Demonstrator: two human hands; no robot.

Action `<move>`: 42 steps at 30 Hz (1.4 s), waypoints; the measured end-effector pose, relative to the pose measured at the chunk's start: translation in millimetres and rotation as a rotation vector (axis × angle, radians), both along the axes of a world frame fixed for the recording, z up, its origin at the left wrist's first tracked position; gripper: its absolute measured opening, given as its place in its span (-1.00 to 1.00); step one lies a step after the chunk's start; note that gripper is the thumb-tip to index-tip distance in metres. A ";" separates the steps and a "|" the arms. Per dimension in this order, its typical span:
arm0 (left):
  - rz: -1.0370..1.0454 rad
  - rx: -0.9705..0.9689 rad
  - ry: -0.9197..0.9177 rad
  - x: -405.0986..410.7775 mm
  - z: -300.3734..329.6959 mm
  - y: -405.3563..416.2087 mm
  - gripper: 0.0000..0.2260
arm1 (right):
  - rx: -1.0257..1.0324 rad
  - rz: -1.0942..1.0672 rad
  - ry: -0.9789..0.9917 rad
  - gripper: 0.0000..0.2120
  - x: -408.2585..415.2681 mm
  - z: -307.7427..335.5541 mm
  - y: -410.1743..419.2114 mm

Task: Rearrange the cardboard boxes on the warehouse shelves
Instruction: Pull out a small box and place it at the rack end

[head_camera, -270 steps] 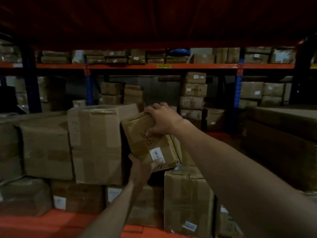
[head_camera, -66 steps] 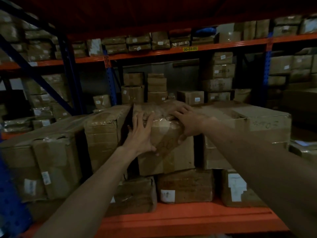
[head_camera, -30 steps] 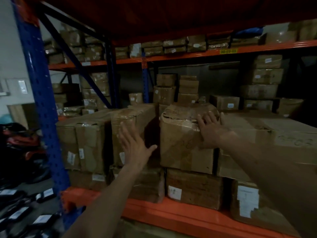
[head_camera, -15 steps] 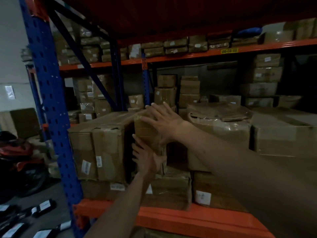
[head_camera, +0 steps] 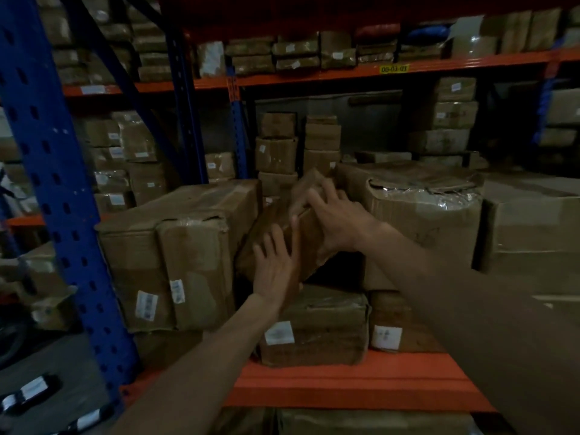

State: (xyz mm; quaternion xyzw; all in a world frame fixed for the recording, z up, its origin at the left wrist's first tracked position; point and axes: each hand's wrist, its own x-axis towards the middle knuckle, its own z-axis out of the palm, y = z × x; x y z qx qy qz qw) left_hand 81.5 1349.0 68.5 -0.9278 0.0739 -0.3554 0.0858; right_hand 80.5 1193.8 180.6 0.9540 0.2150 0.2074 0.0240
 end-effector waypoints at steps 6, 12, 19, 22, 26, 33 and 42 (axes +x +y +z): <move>-0.159 0.368 0.034 6.0 -18.5 21.9 -0.08 | 0.219 -0.103 0.109 -0.07 7.4 -89.5 -16.0; -0.263 0.302 0.328 -3.5 10.5 31.7 0.04 | 0.136 -0.190 0.153 -0.12 11.6 -70.8 -4.8; -0.162 -0.448 -0.297 -32.9 3.7 85.3 -0.02 | -0.194 -0.258 0.287 -0.32 8.3 8.0 31.5; -0.030 -0.832 -0.346 -38.7 -12.9 97.0 0.18 | -0.205 -0.013 0.055 -0.13 -2.9 29.3 72.6; 0.112 -1.069 -0.111 -41.5 -48.4 111.3 0.28 | -0.475 0.349 -0.213 0.03 -6.6 35.6 142.0; 0.166 -1.164 0.007 -31.9 -46.4 117.9 0.37 | -0.980 0.419 -0.246 0.08 24.9 22.9 231.7; -0.066 -0.874 -0.225 -28.6 22.5 117.3 0.27 | -0.853 0.422 -0.347 0.35 16.4 115.7 180.8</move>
